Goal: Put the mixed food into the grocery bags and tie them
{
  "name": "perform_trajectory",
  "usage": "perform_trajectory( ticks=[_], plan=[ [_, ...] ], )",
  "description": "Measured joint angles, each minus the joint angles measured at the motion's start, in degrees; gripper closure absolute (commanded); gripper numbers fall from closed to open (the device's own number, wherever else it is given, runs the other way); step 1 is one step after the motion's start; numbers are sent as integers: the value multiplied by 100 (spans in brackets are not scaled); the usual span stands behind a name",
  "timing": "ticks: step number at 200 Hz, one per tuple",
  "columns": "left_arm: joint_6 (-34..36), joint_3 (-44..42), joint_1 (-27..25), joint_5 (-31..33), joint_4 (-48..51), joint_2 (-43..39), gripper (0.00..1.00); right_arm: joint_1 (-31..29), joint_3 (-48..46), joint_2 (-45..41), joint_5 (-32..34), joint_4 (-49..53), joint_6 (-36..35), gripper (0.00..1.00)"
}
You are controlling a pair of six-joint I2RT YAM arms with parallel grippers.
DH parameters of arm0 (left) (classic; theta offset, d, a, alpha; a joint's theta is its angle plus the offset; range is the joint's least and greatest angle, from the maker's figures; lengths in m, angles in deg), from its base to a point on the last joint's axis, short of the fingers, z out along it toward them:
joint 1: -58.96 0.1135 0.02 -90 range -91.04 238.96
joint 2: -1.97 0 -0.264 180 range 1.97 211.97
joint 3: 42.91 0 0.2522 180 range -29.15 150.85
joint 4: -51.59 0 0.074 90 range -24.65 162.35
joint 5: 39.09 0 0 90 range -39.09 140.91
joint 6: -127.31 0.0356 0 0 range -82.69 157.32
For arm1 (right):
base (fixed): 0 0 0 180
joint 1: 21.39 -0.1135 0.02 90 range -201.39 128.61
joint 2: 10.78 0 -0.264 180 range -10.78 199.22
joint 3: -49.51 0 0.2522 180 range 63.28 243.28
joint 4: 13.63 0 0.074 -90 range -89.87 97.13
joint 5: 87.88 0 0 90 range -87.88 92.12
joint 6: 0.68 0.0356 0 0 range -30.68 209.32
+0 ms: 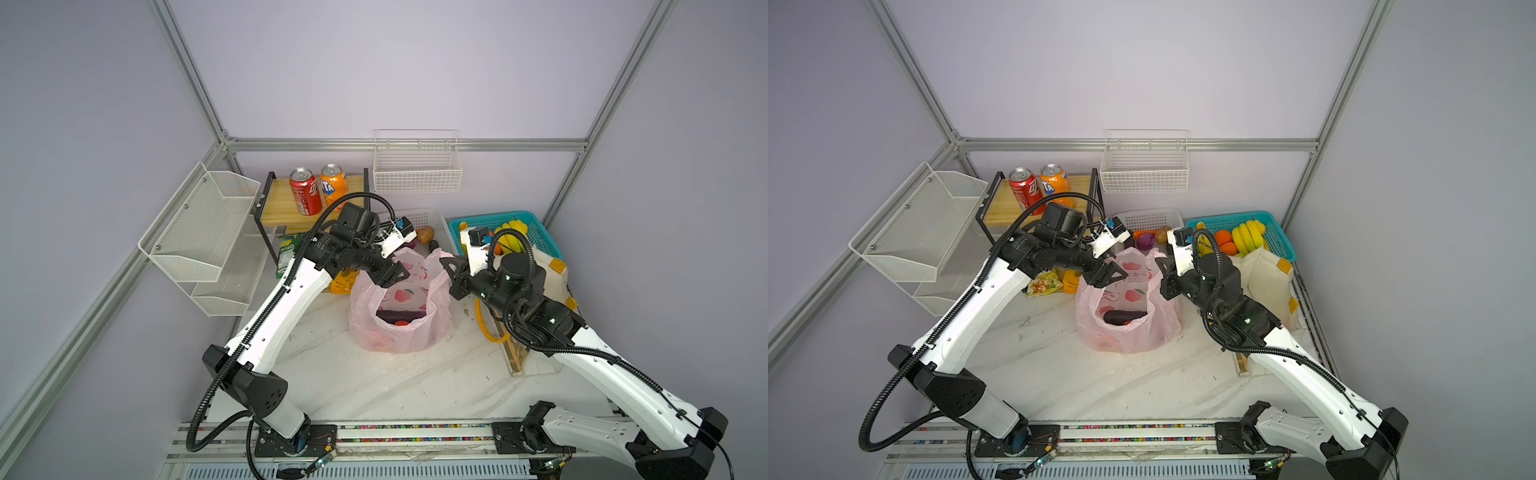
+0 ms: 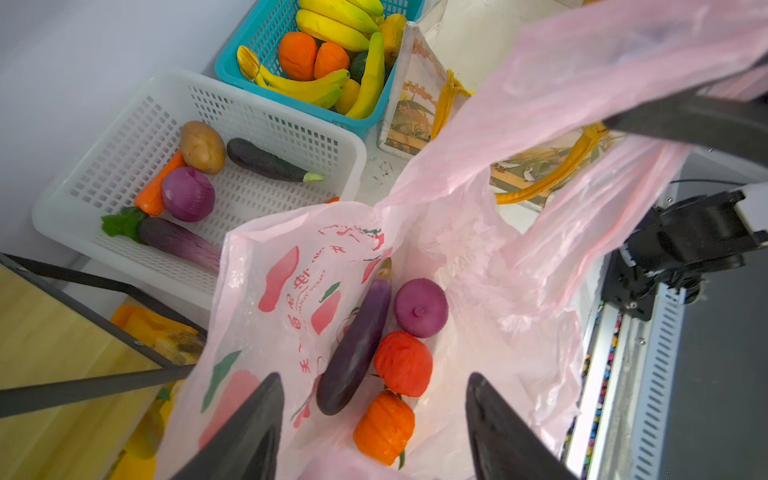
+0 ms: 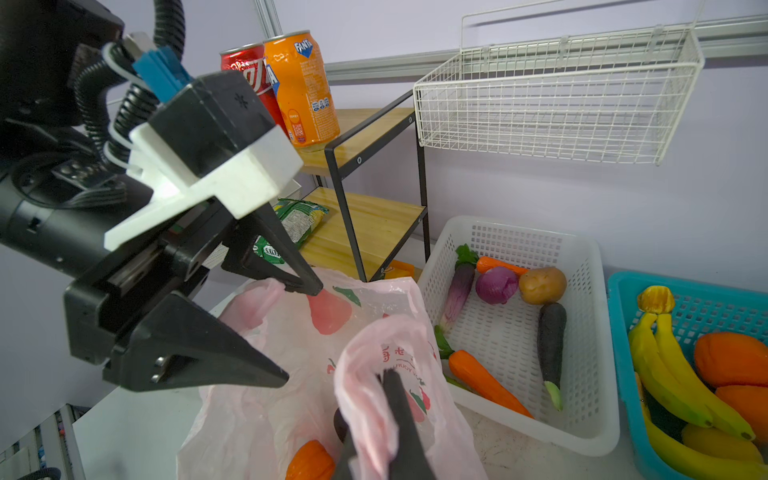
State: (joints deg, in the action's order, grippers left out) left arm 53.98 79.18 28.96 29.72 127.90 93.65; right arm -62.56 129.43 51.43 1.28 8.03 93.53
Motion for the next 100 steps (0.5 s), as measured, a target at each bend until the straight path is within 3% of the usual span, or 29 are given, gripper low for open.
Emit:
perform_trajectory(
  ticks=[38, 57, 100],
  plan=[
    [-363, -74, 111, -190, -442, -221, 88, 0, 0, -9, 92, 9, 0, 96],
    [-807, -658, 240, -483, -1191, -798, 99, 0, 0, -85, 297, 111, -13, 96],
    [-1939, -2092, 321, -1040, -2835, -2087, 100, 2, 90, -557, 876, 564, -129, 95]
  ],
)
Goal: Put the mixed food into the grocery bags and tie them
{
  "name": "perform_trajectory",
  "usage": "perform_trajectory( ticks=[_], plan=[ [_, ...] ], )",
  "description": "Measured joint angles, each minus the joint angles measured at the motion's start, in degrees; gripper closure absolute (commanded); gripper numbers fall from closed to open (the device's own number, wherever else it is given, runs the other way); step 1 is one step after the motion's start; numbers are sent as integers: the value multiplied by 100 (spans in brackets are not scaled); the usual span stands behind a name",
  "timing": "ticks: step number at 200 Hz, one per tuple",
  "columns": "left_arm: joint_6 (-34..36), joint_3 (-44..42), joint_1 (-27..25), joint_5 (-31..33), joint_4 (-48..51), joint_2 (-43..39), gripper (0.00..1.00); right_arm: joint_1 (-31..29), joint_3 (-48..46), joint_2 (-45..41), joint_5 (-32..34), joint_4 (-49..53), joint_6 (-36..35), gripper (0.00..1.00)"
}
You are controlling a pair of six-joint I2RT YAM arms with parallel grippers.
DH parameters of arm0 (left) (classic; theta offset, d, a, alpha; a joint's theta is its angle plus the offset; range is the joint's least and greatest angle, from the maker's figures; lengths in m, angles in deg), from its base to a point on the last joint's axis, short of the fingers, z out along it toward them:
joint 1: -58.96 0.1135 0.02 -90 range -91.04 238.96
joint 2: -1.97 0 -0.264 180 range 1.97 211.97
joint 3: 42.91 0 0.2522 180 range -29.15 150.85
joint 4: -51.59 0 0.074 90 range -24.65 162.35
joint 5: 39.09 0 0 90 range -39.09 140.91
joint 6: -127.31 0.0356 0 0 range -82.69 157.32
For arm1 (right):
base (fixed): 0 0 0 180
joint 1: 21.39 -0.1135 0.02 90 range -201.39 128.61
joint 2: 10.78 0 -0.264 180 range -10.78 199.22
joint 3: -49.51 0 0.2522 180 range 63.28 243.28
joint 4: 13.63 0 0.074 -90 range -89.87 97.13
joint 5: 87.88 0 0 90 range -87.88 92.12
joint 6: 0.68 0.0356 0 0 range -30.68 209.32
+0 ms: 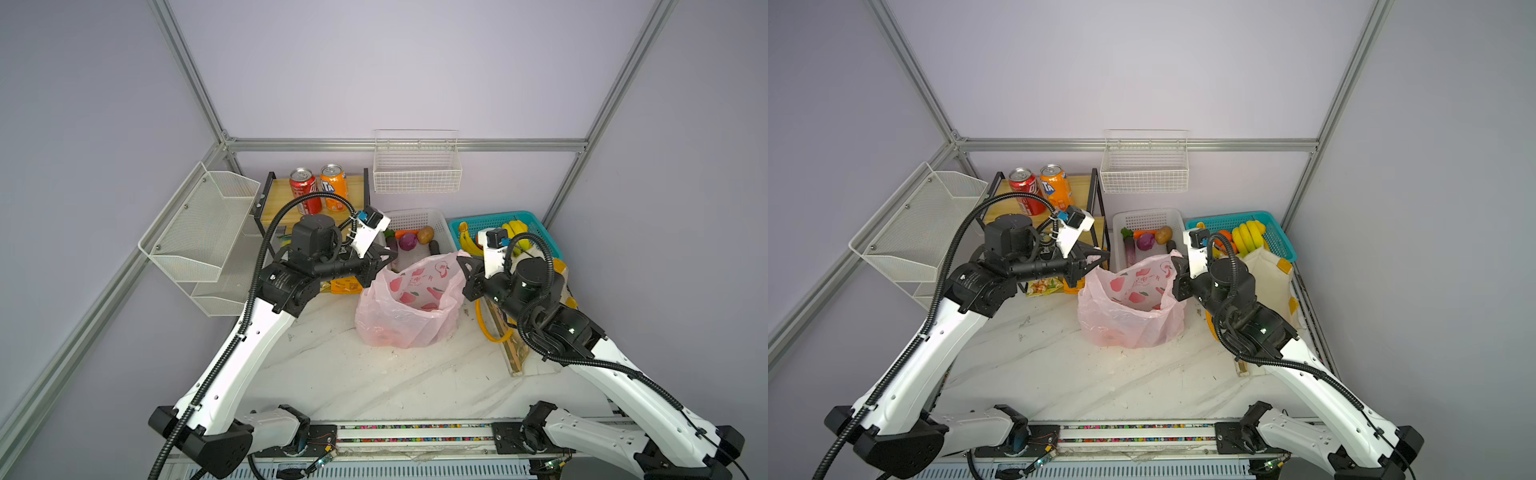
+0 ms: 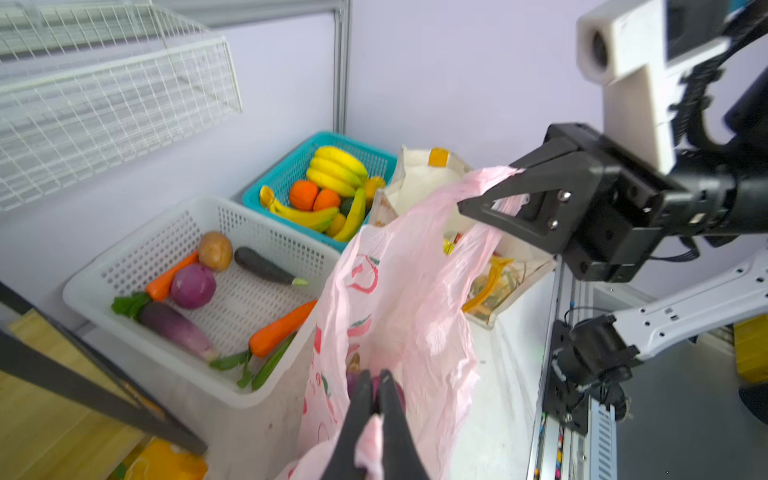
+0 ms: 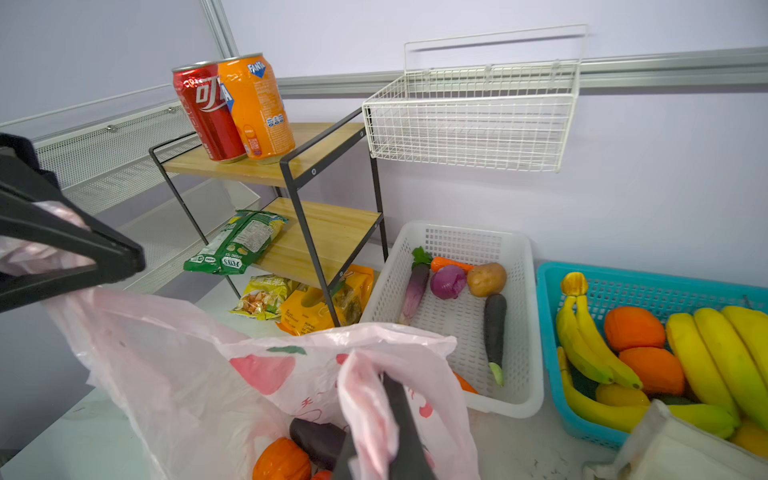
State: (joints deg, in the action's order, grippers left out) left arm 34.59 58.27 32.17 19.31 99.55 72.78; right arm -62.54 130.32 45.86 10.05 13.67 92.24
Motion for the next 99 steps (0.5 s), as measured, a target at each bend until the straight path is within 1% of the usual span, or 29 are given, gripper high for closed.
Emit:
perform_trajectory(
  ticks=[26, 46, 62, 70, 77, 81, 87, 92, 99],
  plan=[
    [-669, -619, 2, -59, -734, -247, 100, 0, 236, 74, 219, 118, -85, 94],
    [-1134, -1034, 2, 35, -1126, -297, 100, 0, 411, 376, 485, 221, -170, 93],
    [-1355, -1333, 2, 149, -1394, -330, 100, 0, 527, 686, 734, 295, -225, 93],
    [-1453, -1447, 2, 203, -1486, -339, 100, 0, 579, 811, 833, 319, -240, 90],
    [-1515, -1513, 2, 249, -1552, -339, 100, 0, 625, 911, 916, 350, -251, 84],
    [-1547, -1532, 2, 269, -1572, -337, 100, 0, 645, 953, 951, 367, -260, 79],
    [-1587, -1556, 2, 306, -1609, -337, 100, 0, 667, 999, 994, 398, -306, 68],
    [-1626, -1567, 2, 328, -1650, -337, 100, 0, 684, 1027, 1036, 411, -313, 57],
    [-1663, -1567, 4, 358, -1703, -337, 100, 0, 721, 1051, 1067, 444, -365, 47]
  ],
)
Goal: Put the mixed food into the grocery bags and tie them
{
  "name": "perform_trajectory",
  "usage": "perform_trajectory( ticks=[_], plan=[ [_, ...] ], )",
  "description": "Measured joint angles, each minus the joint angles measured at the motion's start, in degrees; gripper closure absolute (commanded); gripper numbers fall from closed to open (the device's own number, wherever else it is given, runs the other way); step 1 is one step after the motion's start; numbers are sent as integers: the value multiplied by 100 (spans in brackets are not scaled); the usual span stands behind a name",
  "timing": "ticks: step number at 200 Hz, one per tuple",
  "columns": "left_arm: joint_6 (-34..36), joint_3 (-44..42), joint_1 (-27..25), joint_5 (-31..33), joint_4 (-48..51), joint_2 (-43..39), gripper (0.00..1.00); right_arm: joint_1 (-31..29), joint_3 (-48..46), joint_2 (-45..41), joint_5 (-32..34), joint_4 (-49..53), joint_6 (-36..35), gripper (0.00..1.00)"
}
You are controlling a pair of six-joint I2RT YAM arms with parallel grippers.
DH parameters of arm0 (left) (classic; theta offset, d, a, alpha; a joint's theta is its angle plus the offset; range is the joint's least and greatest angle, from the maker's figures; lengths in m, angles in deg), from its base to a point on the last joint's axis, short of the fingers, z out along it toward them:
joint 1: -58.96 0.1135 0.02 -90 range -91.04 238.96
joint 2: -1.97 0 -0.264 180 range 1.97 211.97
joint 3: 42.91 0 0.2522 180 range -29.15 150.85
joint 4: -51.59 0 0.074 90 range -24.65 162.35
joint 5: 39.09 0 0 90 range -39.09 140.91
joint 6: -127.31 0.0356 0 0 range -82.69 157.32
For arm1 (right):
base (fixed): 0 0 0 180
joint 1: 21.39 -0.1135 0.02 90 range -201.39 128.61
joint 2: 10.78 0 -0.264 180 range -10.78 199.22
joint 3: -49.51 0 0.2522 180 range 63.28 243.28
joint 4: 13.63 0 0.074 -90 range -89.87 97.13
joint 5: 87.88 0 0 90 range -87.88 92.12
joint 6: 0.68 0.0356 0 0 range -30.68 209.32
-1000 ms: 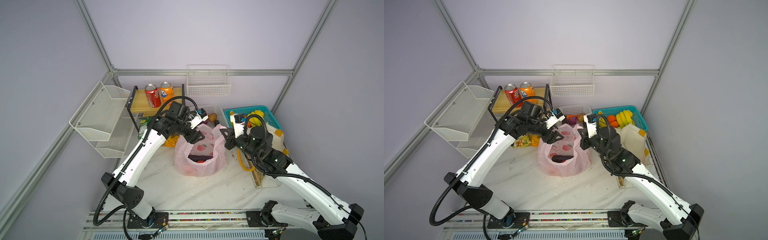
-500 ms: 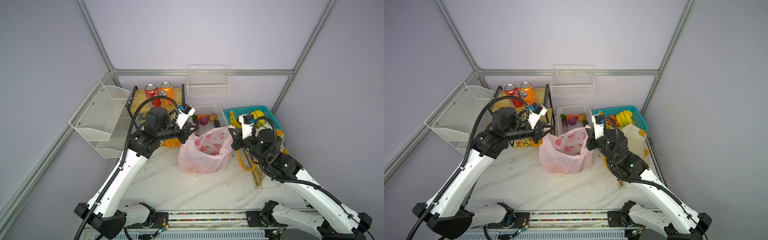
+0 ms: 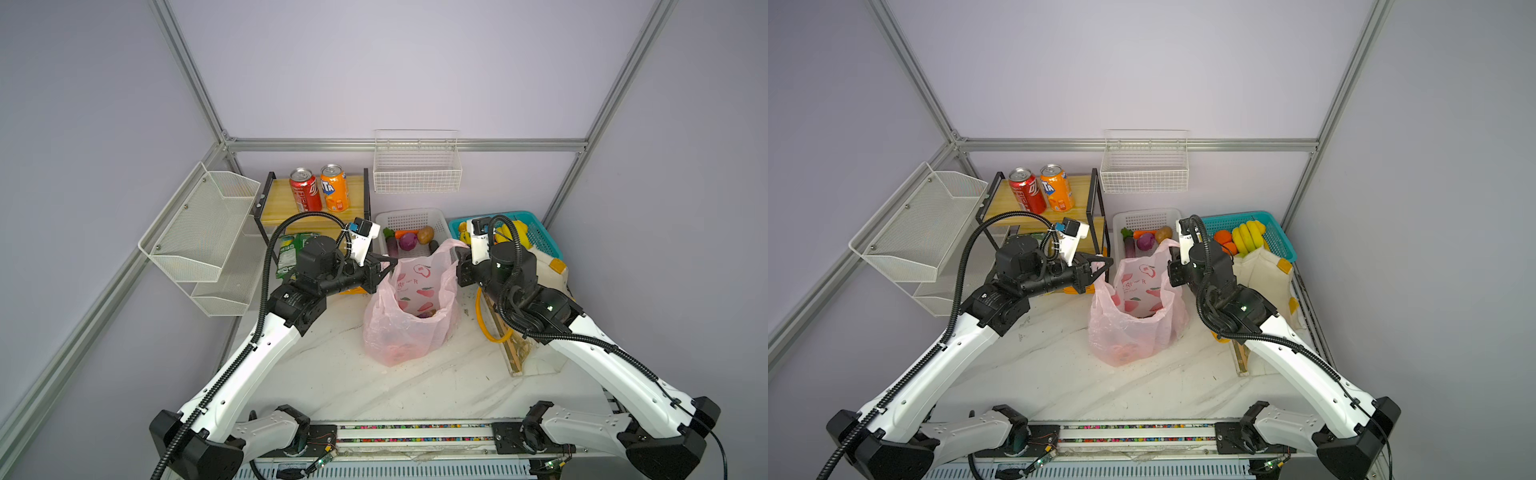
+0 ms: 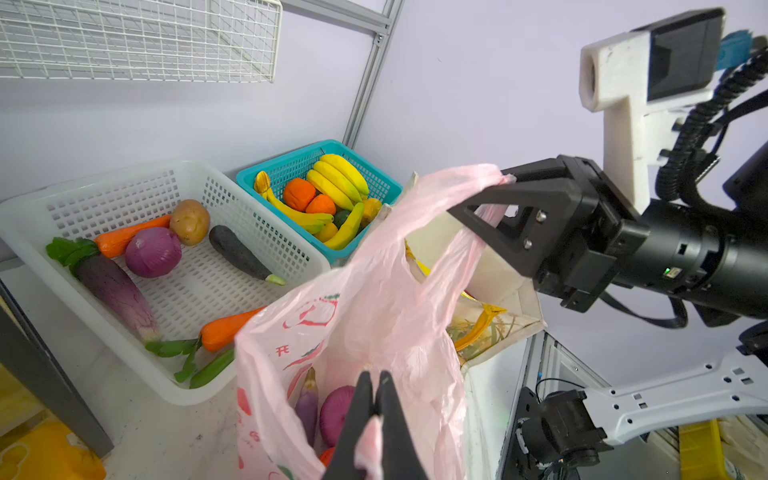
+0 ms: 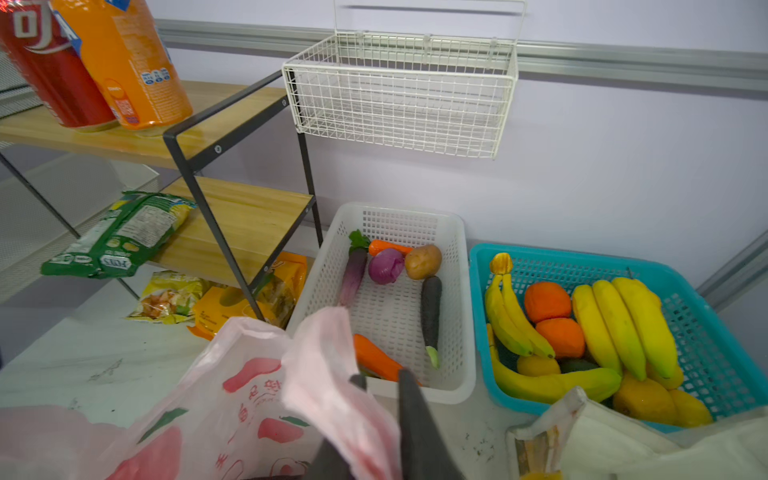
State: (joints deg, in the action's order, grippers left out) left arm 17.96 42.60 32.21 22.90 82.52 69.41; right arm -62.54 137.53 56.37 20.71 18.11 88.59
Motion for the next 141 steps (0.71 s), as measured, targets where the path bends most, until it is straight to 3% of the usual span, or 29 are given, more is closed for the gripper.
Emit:
perform_trajectory(
  ticks=[16, 31, 67, 113, 141],
  plan=[
    [-90, 0, 0, 50, -96, -7, 100, 0, 98, 2, 20, 66, -127, 24],
    [-133, -9, 0, 85, -179, -17, 100, 0, 256, -9, -94, 83, -247, 17],
    [-219, -42, 0, 144, -232, -68, 100, -345, 291, -315, -544, -238, -621, 17],
    [-262, -42, 0, 190, -254, -127, 100, -1864, -227, -699, -866, -1198, -1375, 17],
    [-275, -42, 0, 190, -254, -149, 100, -2020, -940, -463, -1169, -2006, -1458, 13]
  ],
)
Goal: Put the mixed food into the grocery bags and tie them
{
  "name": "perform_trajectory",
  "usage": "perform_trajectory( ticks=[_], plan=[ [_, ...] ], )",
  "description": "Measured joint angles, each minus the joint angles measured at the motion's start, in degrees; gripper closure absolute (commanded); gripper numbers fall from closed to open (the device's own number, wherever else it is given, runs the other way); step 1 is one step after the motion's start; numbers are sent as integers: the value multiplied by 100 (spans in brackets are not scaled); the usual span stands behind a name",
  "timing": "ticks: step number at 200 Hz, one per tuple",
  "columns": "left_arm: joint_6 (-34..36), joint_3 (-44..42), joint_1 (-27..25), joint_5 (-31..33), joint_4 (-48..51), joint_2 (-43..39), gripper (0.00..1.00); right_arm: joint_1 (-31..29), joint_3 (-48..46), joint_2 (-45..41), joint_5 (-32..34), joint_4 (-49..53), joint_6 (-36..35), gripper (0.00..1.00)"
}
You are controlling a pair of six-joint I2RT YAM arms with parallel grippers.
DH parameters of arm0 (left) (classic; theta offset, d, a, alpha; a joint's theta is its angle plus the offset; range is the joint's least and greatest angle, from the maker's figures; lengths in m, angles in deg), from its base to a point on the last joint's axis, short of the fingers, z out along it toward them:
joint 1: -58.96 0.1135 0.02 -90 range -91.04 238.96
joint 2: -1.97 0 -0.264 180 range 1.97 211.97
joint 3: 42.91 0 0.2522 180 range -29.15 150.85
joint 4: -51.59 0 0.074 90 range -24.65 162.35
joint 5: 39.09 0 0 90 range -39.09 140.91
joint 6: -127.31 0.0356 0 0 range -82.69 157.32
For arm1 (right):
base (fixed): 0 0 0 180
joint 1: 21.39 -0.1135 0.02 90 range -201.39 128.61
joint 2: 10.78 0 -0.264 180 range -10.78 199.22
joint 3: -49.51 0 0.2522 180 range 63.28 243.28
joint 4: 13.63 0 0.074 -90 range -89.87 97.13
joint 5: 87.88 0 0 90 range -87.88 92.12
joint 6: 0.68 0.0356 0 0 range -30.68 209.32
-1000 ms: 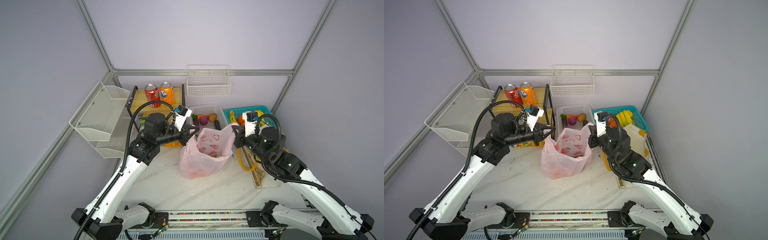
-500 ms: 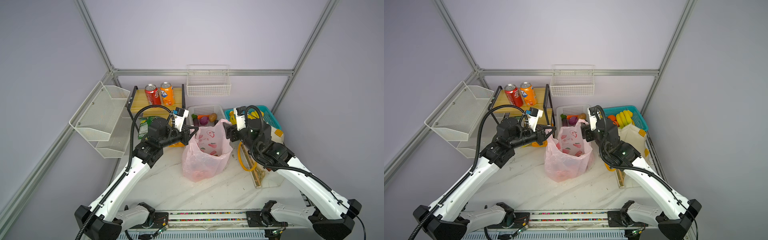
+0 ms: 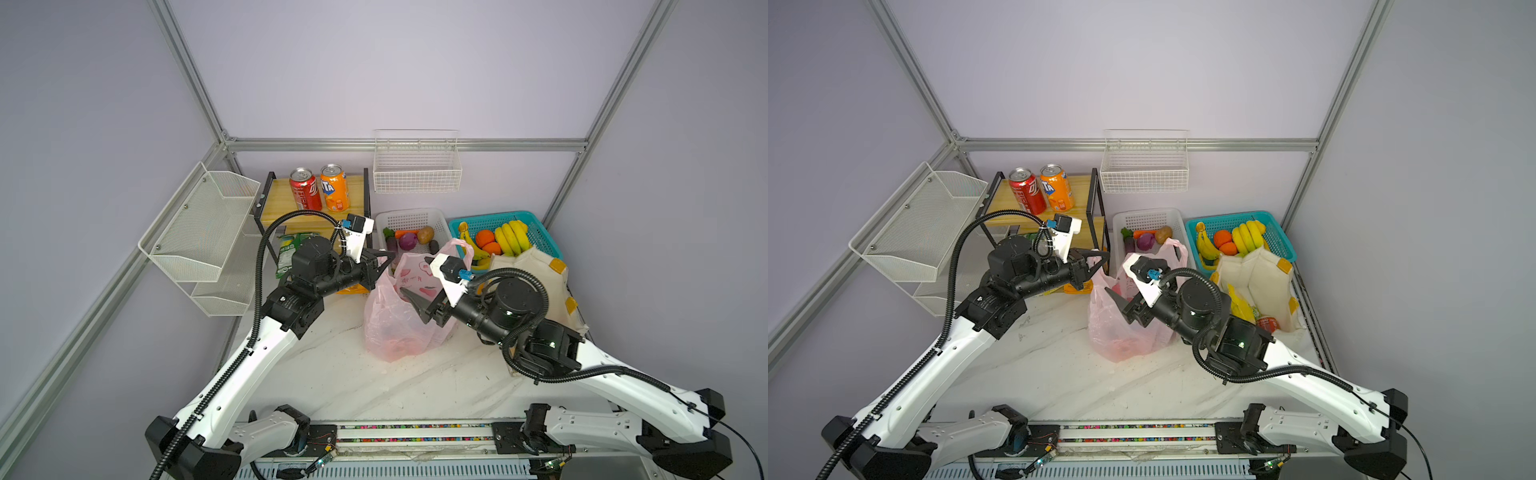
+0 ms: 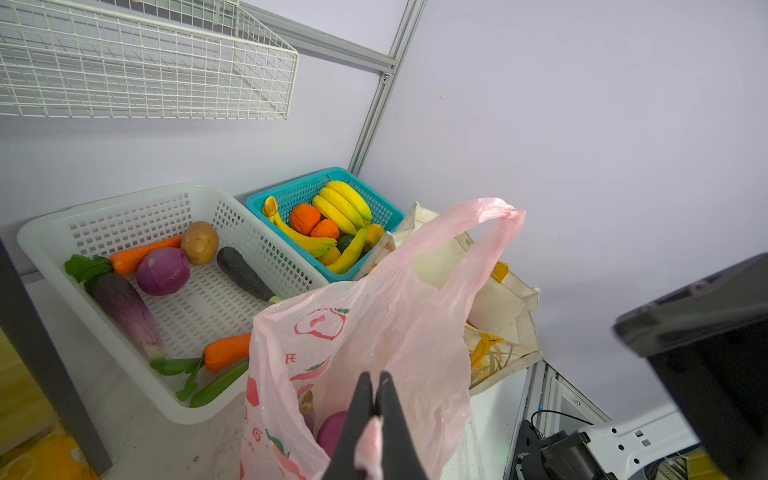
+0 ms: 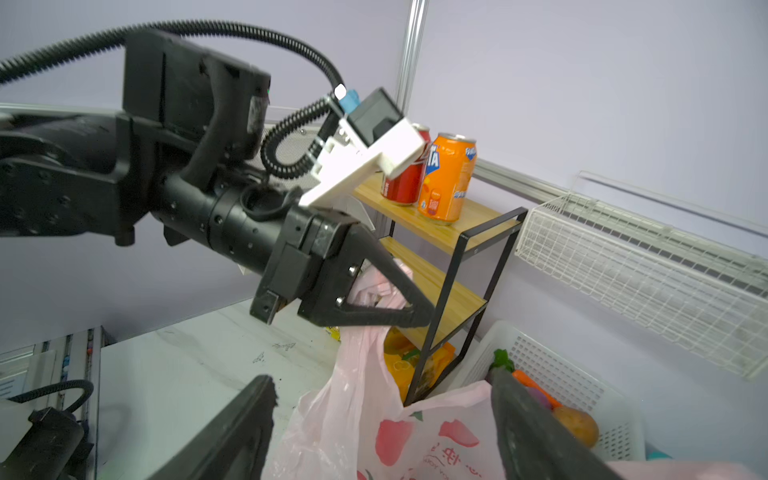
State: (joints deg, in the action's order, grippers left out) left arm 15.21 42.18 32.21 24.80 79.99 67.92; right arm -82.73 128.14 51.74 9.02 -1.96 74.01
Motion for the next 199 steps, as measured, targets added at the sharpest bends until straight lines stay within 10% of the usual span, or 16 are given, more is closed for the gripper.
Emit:
perform_trajectory(
  ticks=[91, 125, 199],
  plan=[
    [-179, 0, 0, -63, -17, 0, 100, 55, -800, 1534, -20, -2376, 581, 10],
    [-367, 0, 0, -133, -44, -4, 100, 96, -848, 1993, 50, -3344, 699, 41],
    [-702, 0, 0, -116, 109, -42, 100, 181, -2140, 2721, 221, -5154, 905, 76]
  ],
)
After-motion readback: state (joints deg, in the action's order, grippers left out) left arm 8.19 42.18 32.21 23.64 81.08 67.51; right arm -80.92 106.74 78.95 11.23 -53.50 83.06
